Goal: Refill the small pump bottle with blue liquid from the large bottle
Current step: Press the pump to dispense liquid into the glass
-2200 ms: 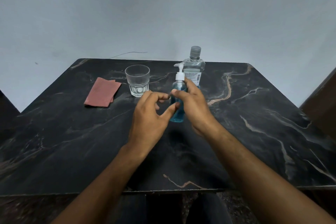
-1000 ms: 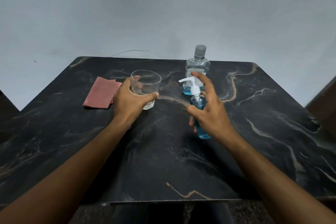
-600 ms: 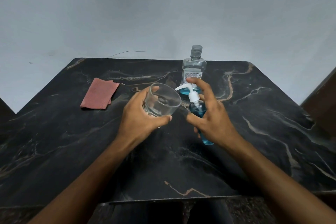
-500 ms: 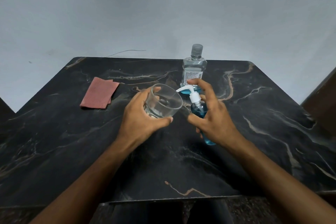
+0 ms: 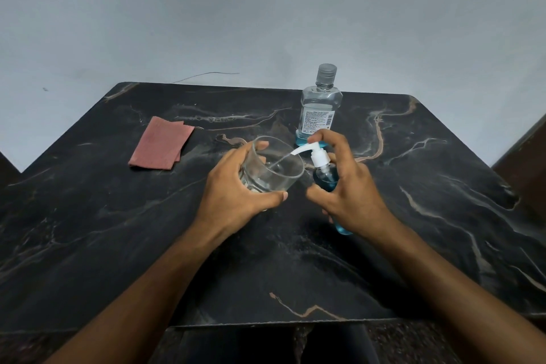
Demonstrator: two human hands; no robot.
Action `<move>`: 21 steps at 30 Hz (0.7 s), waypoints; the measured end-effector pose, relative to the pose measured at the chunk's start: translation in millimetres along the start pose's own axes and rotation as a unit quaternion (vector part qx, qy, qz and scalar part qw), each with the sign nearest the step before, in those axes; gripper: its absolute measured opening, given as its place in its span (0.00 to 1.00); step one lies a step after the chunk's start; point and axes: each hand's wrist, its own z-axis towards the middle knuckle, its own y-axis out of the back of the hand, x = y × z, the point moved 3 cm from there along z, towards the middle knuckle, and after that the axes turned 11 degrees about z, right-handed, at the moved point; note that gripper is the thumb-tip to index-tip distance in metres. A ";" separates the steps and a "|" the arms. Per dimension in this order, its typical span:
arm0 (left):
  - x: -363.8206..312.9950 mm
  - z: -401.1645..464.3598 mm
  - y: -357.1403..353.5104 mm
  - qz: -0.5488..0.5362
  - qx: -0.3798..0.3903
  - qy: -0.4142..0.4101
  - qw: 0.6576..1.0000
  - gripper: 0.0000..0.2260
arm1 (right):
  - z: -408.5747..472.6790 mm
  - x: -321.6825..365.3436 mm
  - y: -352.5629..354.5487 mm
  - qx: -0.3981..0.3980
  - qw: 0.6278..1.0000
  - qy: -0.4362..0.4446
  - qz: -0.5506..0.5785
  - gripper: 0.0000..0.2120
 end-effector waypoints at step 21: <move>0.7 -0.1 1.4 -0.015 -0.010 -0.001 1.000 0.38 | 5.7 1.6 -0.5 -0.014 0.999 0.012 -0.048 0.44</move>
